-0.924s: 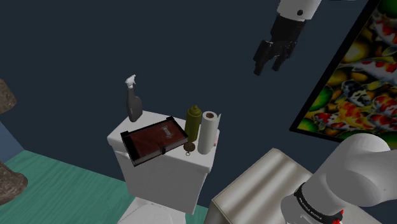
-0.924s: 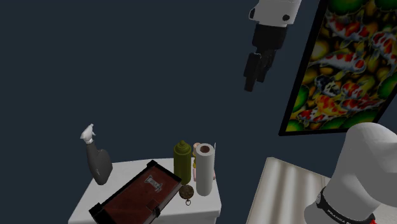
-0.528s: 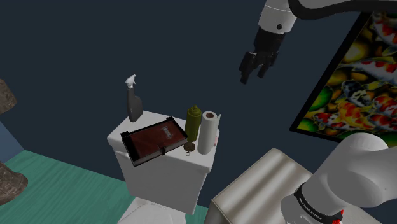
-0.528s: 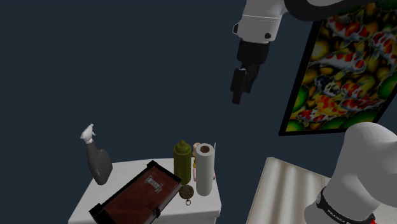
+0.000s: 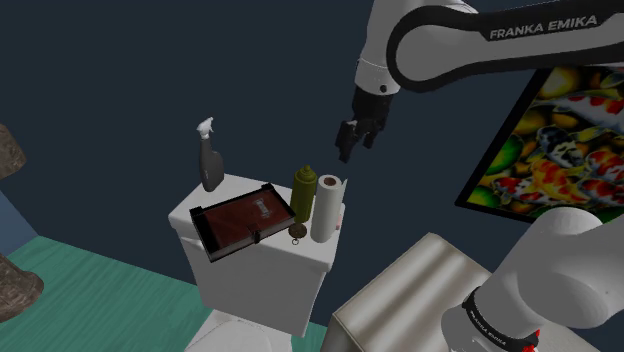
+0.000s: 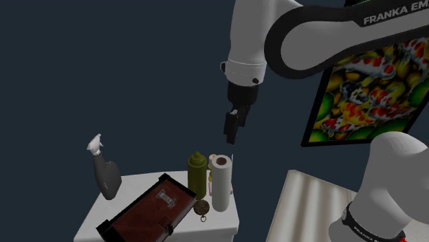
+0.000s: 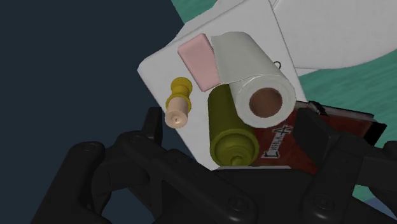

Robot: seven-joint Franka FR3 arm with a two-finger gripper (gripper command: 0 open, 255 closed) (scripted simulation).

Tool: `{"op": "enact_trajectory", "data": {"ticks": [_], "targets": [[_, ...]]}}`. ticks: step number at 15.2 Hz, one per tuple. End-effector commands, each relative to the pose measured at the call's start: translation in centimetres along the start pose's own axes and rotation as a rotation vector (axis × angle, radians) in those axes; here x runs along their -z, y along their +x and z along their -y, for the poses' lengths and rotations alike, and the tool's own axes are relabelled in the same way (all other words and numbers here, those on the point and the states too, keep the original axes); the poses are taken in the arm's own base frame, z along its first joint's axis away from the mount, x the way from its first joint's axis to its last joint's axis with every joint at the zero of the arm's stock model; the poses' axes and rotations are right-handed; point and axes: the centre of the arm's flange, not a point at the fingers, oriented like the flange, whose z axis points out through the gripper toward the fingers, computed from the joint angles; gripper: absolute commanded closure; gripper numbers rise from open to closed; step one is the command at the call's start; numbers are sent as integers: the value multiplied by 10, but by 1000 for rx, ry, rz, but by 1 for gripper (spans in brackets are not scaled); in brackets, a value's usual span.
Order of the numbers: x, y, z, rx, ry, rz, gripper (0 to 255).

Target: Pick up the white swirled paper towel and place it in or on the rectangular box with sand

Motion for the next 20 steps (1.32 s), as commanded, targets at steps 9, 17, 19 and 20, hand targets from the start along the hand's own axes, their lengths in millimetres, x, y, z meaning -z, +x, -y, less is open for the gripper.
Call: {"op": "enact_trajectory", "data": {"ticks": [9, 17, 19, 20], "targets": [[-79, 36, 53, 138, -1, 11, 0], [-109, 35, 53, 138, -1, 11, 0], [-109, 35, 53, 138, -1, 11, 0], [-109, 35, 53, 138, -1, 11, 0]]}}
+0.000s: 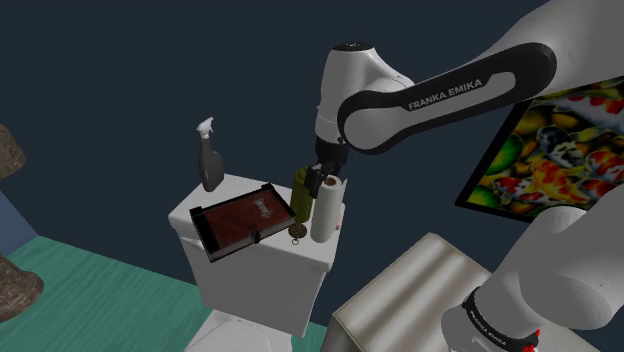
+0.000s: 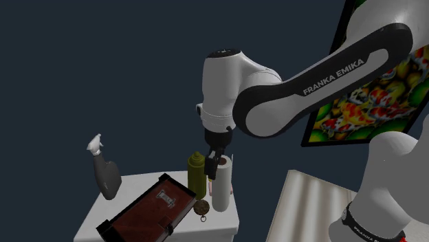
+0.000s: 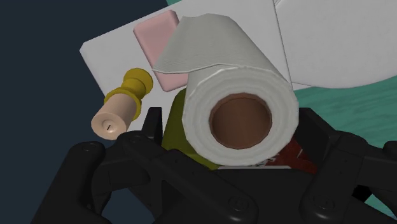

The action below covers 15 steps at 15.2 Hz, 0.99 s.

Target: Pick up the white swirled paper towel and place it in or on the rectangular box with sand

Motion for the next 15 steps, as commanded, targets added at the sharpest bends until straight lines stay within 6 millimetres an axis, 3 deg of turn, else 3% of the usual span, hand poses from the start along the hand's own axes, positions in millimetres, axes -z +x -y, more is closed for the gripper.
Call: {"op": "enact_trajectory", "data": {"ticks": [1, 2, 3, 12, 14, 15], "targets": [[0, 0, 0, 0, 0, 0, 0], [0, 0, 0, 0, 0, 0, 0], [0, 0, 0, 0, 0, 0, 255], [0, 0, 0, 0, 0, 0, 255], [10, 1, -1, 0, 0, 0, 255], [6, 0, 0, 0, 0, -1, 0]]}}
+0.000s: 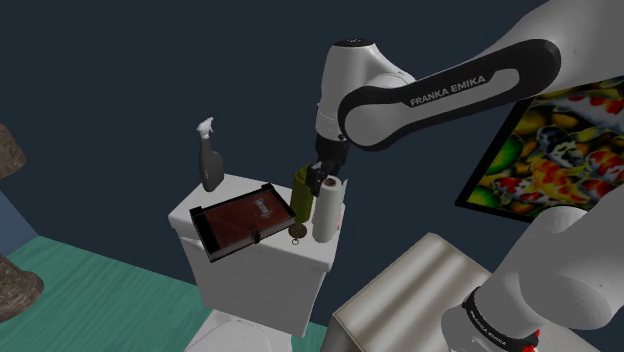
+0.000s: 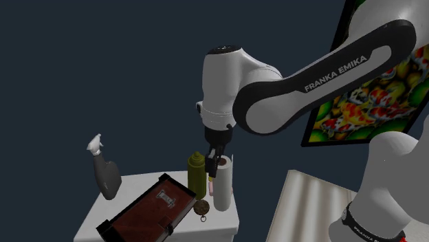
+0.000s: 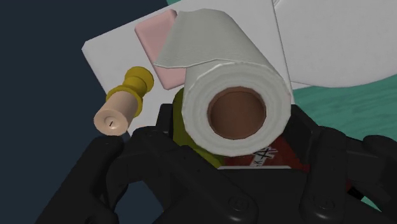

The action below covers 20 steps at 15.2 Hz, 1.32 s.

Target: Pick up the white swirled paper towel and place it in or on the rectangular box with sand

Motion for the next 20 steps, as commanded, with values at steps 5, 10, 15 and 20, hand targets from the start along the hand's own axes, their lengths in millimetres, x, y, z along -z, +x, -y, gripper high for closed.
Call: {"op": "enact_trajectory", "data": {"ticks": [5, 10, 15, 20], "targets": [[38, -19, -18, 275, 83, 87, 0], [19, -22, -18, 284, 86, 90, 0], [0, -24, -16, 284, 86, 90, 0], [0, -24, -16, 284, 86, 90, 0]]}}
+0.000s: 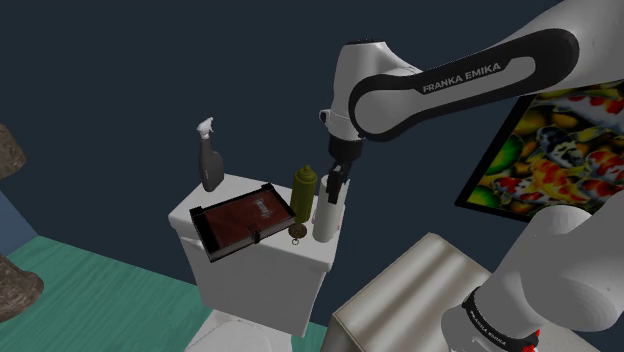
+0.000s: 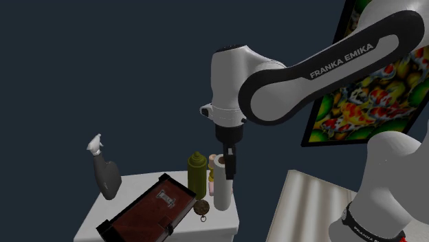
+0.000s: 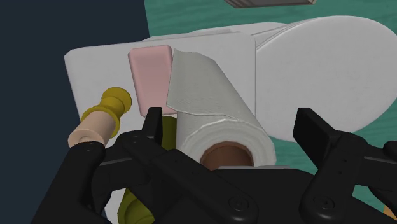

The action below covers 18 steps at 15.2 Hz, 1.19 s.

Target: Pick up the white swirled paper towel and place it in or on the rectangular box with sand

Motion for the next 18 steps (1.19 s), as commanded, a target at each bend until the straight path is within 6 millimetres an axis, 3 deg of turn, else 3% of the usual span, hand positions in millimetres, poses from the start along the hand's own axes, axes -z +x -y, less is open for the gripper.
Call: {"op": "enact_trajectory", "data": {"ticks": [1, 2, 11, 18], "targets": [[0, 0, 0, 0, 0, 0, 0], [0, 0, 0, 0, 0, 0, 255], [0, 0, 0, 0, 0, 0, 255], [37, -1, 1, 0, 0, 0, 255]]}}
